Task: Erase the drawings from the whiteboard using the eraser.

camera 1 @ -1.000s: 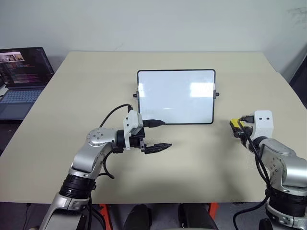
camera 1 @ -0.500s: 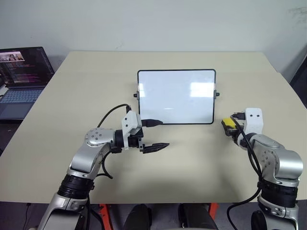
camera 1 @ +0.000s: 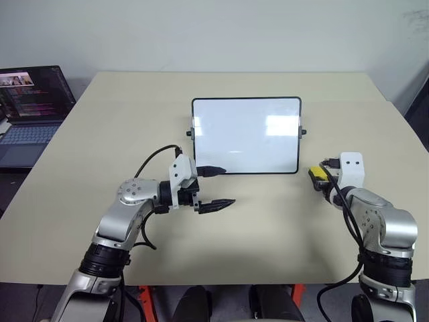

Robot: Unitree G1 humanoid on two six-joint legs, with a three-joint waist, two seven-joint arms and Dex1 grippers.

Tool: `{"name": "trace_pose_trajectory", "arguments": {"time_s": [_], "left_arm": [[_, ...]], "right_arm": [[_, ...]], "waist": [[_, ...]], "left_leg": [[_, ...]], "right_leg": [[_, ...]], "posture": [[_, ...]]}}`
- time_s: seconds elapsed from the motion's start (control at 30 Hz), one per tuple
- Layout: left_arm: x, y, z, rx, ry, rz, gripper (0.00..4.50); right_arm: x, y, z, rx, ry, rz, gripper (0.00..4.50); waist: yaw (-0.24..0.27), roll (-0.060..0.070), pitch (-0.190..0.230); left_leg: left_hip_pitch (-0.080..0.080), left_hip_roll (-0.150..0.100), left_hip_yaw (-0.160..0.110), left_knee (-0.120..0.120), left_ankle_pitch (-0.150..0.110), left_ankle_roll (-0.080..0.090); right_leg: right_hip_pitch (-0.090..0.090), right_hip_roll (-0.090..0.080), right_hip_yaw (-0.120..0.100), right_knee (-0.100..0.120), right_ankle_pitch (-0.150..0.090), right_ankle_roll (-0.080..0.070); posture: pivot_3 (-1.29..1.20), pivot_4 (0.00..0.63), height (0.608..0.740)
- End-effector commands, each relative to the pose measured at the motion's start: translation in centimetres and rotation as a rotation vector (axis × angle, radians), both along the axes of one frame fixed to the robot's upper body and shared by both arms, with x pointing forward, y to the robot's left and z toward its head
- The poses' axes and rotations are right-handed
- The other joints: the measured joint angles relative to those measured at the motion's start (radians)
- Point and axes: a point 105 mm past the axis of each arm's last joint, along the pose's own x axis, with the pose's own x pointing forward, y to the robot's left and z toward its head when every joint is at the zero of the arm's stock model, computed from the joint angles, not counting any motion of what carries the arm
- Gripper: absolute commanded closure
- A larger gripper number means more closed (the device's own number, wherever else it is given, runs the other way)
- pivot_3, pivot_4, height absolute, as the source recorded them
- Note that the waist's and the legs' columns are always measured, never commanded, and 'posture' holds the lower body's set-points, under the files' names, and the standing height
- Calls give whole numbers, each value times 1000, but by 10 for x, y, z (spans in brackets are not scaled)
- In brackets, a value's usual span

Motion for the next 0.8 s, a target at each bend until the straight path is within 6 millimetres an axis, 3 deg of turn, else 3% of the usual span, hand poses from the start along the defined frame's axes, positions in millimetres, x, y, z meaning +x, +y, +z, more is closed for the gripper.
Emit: {"name": "trace_pose_trajectory", "arguments": {"time_s": [0.03,0.8], "left_arm": [[3,2,10,-6,-50,6,0],[4,3,11,-6,-52,16,0]], "right_arm": [[9,-1,17,-24,-72,2,3272],[15,-13,14,-47,-72,-10,3272]], "waist": [[0,0,0],[0,0,0]], "left_leg": [[0,0,0,0,0,0],[0,0,0,0,0,0]], "right_leg": [[0,0,0,0,0,0],[0,0,0,0,0,0]], "posture": [[0,150,740],[0,150,740]]}}
